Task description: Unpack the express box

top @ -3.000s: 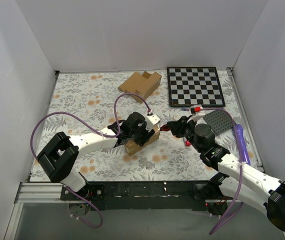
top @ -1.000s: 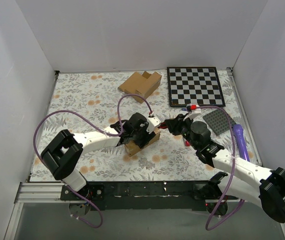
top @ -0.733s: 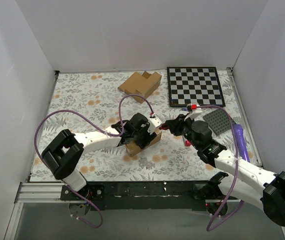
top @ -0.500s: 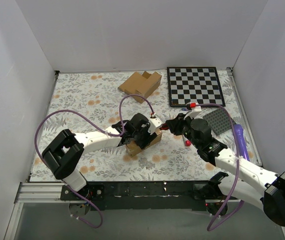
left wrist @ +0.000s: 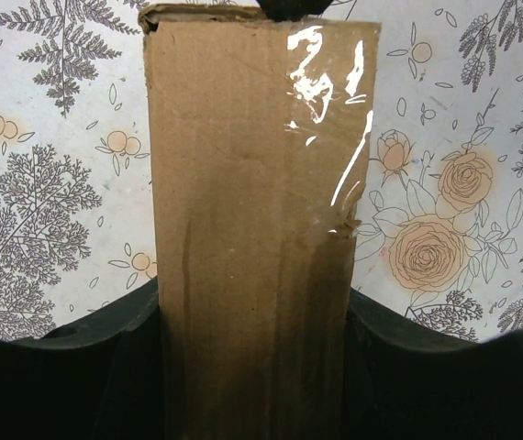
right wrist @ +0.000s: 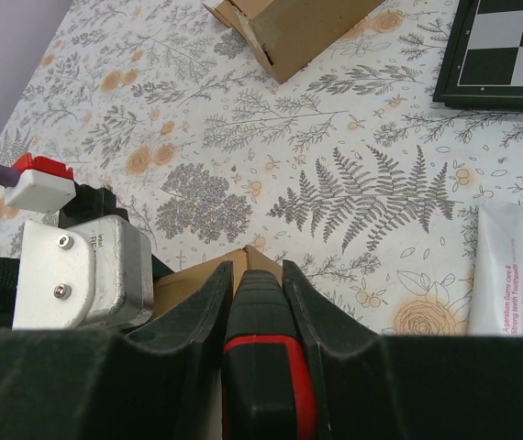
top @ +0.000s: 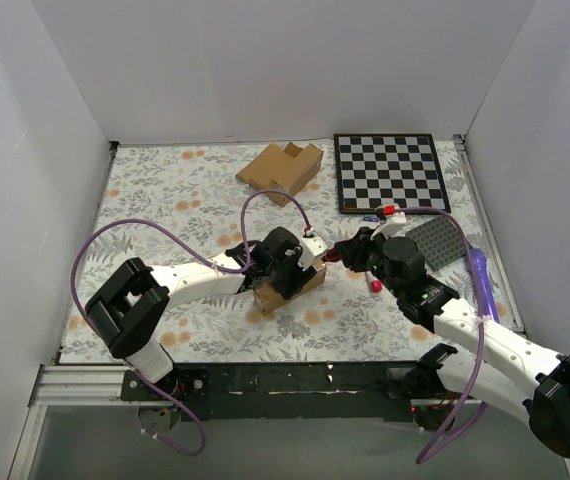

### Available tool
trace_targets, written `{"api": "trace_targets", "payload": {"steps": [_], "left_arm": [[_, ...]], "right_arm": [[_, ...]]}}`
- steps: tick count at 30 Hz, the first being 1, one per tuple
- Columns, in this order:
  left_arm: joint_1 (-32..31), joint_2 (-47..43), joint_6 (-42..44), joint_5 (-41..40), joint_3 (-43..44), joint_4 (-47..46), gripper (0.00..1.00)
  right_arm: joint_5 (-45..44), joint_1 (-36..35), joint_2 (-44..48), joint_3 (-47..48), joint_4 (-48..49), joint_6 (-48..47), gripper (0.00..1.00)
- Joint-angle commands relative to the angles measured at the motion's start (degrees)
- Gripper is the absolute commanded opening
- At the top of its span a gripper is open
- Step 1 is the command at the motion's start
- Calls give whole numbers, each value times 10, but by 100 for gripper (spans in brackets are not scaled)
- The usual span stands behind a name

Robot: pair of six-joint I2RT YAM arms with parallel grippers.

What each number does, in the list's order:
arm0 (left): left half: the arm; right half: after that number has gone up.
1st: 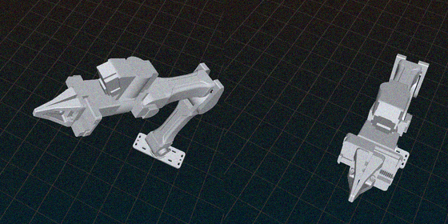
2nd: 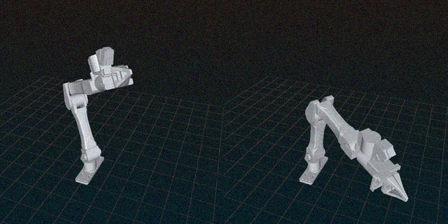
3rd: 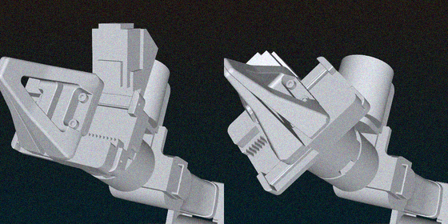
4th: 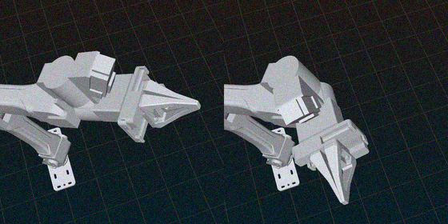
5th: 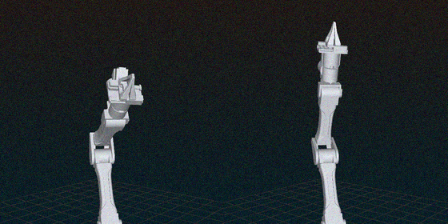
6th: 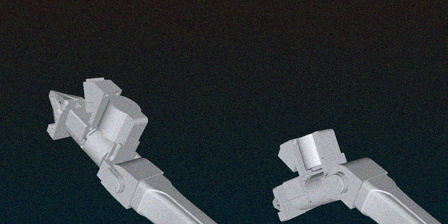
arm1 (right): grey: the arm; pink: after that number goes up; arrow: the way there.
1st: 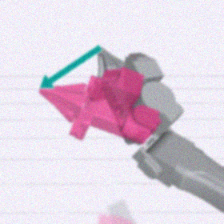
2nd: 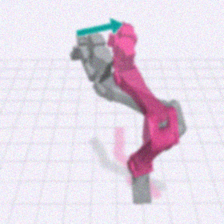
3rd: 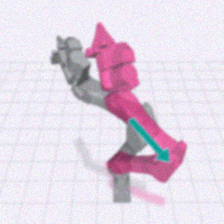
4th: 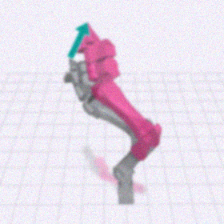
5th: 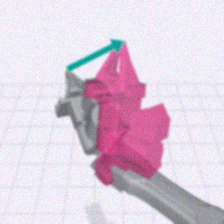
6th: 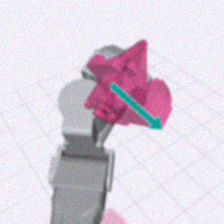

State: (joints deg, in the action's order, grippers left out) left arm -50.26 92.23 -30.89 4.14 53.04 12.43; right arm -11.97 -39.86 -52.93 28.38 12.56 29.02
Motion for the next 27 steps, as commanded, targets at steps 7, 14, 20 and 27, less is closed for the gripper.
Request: {"api": "trace_targets", "payload": {"steps": [7,14,20,27], "left_arm": [[7,42,-30,-26,-16,56,34],[8,41,-33,-27,-15,57,34],[8,42,-35,-25,-16,56,34],[9,44,-38,-28,-14,57,34]], "right_arm": [[38,-8,34,9,-73,23,1],[34,-8,48,5,-83,25,1],[36,-8,55,-3,-88,27,1],[43,-7,64,-12,-95,34,1]]}}
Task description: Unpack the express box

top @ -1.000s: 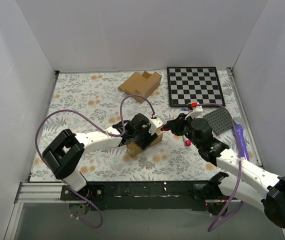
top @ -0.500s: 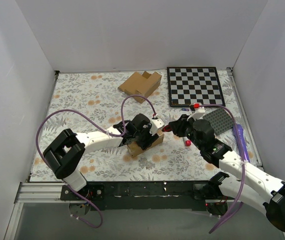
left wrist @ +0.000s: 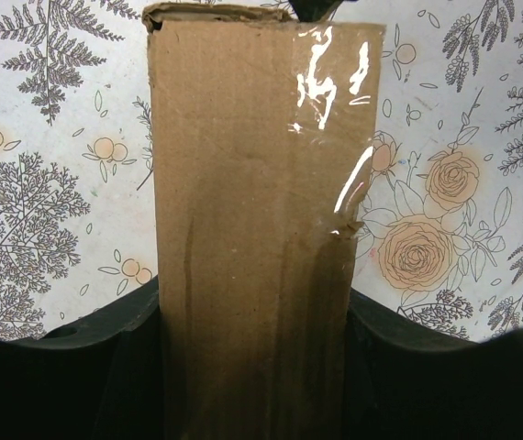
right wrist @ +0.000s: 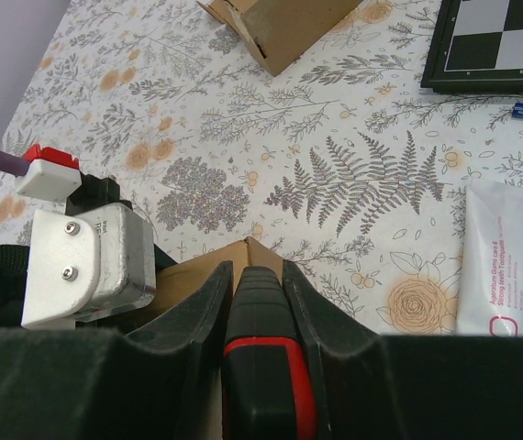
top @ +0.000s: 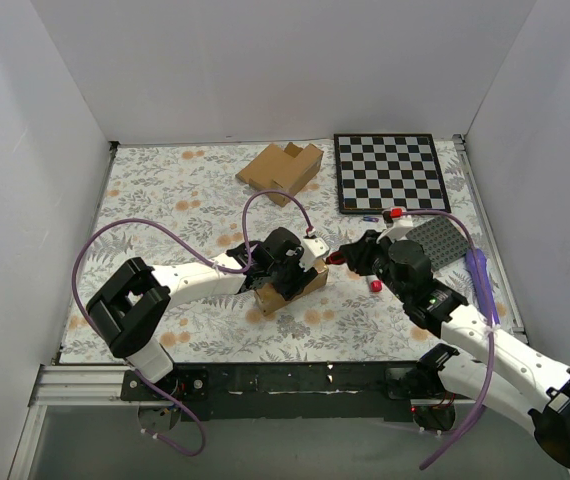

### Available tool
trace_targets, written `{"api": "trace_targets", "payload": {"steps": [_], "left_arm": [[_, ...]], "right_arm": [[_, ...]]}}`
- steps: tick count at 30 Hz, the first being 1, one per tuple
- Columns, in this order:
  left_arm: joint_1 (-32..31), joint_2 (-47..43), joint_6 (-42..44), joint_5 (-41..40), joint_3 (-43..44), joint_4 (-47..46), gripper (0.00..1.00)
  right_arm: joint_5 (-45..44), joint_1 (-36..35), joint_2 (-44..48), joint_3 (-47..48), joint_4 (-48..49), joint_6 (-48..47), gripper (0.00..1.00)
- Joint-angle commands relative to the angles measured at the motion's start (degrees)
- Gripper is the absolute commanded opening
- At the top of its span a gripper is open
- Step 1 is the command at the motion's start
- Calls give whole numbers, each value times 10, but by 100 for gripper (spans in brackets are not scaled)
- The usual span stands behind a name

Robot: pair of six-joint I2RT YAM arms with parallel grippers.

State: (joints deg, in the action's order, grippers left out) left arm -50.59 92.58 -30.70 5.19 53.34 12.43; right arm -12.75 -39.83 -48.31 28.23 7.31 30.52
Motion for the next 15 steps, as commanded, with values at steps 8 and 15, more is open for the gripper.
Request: {"api": "trace_targets", "payload": {"steps": [8,15], "left_arm": [[12,42,-43,-40,-13,57,34],[12,47,-44,-45,-13,56,34]], "right_arm": [[59,-9,24,-24,-45,28,1],[63,-9,29,-34,-52,31,1]]}}
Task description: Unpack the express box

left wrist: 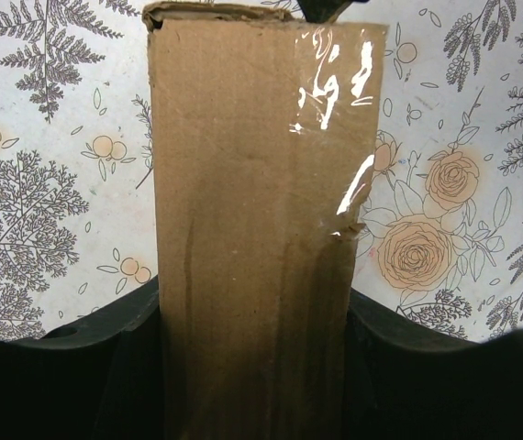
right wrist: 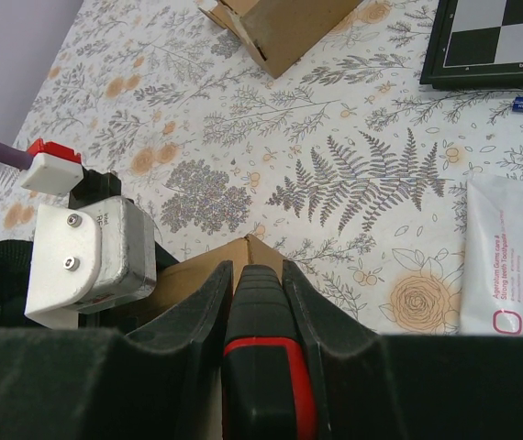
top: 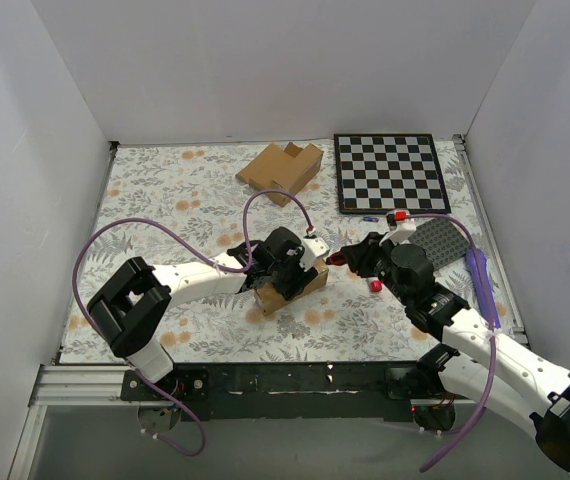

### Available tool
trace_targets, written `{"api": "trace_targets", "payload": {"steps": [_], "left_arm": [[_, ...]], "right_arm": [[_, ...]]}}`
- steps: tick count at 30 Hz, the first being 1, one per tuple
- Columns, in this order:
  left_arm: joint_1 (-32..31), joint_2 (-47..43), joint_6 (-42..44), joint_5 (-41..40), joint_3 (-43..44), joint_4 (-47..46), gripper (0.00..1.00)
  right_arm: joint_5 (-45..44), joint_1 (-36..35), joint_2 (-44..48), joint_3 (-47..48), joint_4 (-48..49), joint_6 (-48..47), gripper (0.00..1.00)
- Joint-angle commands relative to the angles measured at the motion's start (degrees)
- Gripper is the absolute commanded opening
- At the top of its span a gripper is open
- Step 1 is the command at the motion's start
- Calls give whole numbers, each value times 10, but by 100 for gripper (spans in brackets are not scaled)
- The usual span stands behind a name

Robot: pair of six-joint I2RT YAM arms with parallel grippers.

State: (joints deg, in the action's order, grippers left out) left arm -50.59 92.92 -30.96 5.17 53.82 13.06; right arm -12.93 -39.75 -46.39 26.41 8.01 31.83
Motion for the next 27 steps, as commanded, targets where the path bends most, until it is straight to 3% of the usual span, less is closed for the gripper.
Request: {"api": "trace_targets", "payload": {"steps": [1,27], "left_arm": [[12,44,-41,-45,-18,50,34],[16,50,-46,-61,-14,48,34]], "right_arm": [[66,-9,11,-16,-61,18,1],[83,-9,44,-18,-136,25,1]]}}
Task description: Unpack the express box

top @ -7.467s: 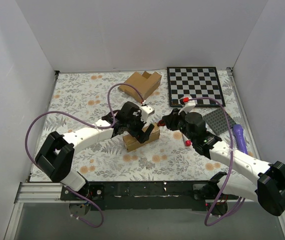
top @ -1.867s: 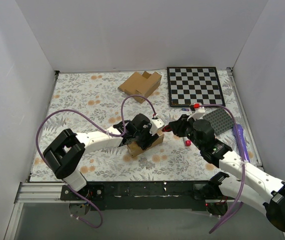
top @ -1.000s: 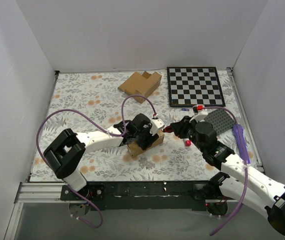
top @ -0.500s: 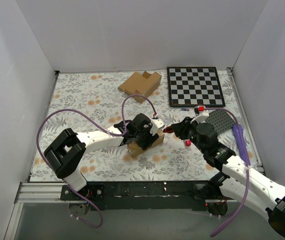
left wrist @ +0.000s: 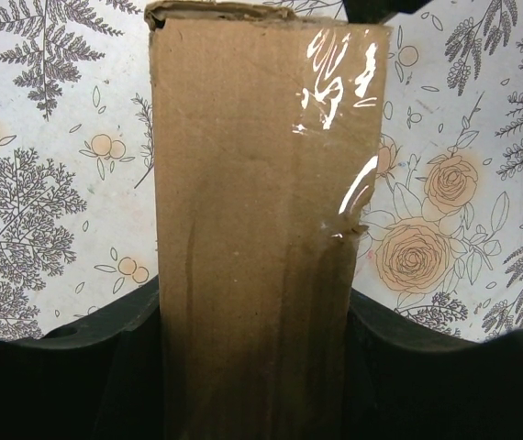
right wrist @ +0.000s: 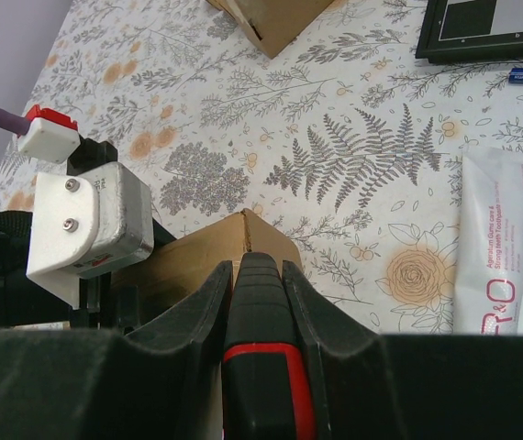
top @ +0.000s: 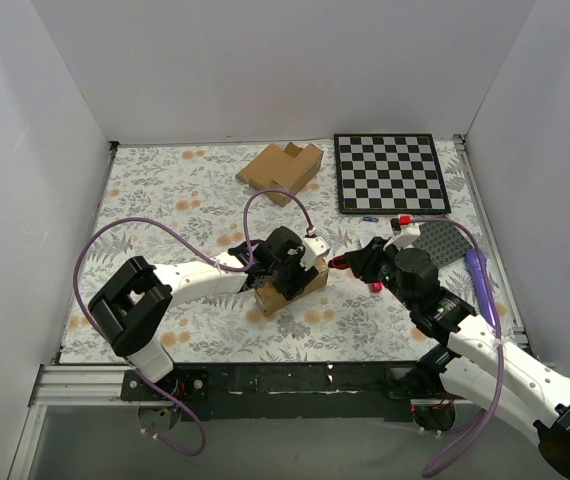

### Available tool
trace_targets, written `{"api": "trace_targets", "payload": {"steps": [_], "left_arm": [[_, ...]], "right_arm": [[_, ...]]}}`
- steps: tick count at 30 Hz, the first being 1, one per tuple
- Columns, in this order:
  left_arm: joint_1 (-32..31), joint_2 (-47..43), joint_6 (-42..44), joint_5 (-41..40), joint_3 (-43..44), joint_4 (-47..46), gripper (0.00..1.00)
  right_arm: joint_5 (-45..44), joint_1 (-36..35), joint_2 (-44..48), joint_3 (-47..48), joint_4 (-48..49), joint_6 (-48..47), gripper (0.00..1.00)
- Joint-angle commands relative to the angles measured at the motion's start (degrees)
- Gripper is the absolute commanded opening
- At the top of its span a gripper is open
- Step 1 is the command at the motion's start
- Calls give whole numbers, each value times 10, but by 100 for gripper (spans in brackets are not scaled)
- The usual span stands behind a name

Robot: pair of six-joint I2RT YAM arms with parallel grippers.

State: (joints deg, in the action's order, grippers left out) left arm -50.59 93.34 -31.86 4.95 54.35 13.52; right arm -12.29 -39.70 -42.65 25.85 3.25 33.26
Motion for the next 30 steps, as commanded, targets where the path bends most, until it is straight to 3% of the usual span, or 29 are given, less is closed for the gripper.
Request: {"api": "trace_targets", "payload": {"steps": [1,30], "left_arm": [[16,47,-37,-59,-20,43,34],[16,43,-40,-64,-17,44,35]], "right_arm": [[76,-9,7,-12,-89,11,1],[84,-10,65,-7,-148,12,1]]}}
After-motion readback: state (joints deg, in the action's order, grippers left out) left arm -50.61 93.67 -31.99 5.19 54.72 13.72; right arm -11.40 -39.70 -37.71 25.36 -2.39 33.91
